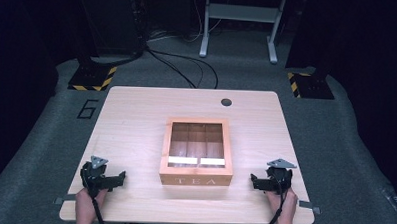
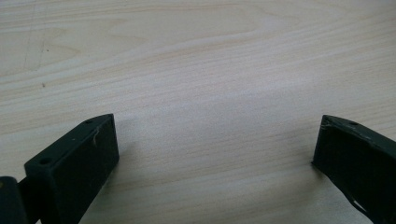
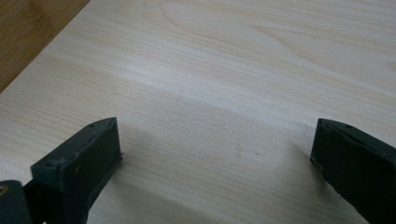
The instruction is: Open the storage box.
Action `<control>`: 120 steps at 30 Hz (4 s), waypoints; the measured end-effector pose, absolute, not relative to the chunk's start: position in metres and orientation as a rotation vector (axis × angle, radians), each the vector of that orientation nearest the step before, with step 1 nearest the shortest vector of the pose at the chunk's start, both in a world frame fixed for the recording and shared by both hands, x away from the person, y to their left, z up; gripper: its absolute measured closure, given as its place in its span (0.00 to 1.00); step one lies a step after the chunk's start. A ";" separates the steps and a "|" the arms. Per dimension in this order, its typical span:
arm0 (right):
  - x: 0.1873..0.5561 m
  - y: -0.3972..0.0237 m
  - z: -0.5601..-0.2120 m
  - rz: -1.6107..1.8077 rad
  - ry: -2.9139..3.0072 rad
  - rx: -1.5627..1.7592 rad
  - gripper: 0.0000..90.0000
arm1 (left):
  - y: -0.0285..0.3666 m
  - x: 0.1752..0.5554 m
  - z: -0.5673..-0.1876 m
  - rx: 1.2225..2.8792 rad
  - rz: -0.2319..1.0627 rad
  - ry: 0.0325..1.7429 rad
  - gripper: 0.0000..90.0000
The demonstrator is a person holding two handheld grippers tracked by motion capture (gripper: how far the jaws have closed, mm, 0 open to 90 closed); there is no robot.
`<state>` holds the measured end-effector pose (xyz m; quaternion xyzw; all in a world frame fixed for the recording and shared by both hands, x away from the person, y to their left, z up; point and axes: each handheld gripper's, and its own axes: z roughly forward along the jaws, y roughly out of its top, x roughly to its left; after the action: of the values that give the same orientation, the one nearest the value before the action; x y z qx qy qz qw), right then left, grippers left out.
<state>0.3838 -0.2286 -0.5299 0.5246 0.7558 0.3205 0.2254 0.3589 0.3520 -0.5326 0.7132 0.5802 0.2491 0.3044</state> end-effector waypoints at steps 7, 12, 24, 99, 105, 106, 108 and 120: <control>0.383 -0.229 -0.530 0.883 2.080 1.454 0.01 | 0.352 0.359 -0.533 1.889 0.660 1.537 0.00; 0.383 -0.229 -0.530 0.882 2.079 1.451 0.01 | 0.352 0.359 -0.533 1.889 0.660 1.537 0.00; 0.382 -0.227 -0.530 0.866 2.046 1.485 0.00 | 0.352 0.359 -0.533 1.888 0.660 1.536 0.00; 0.326 -0.147 -0.490 1.401 2.089 1.037 0.71 | 0.352 0.359 -0.532 1.892 0.659 1.535 0.00; 0.326 -0.146 -0.487 1.413 2.060 1.034 0.71 | 0.352 0.359 -0.532 1.893 0.659 1.535 0.00; 0.326 -0.146 -0.486 1.412 2.060 1.036 0.71 | 0.353 0.359 -0.532 1.906 0.657 1.531 0.00; 0.327 -0.146 -0.485 1.408 2.054 1.028 0.71 | 0.353 0.359 -0.532 1.905 0.657 1.532 0.00; 0.331 -0.141 -0.482 1.398 2.006 1.003 0.67 | 0.353 0.359 -0.532 1.905 0.658 1.532 0.00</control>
<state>0.3312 -0.1406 -0.4819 0.3679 0.7355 0.5127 0.2467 0.3588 0.3528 -0.5320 0.7178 0.5771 0.2478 0.3005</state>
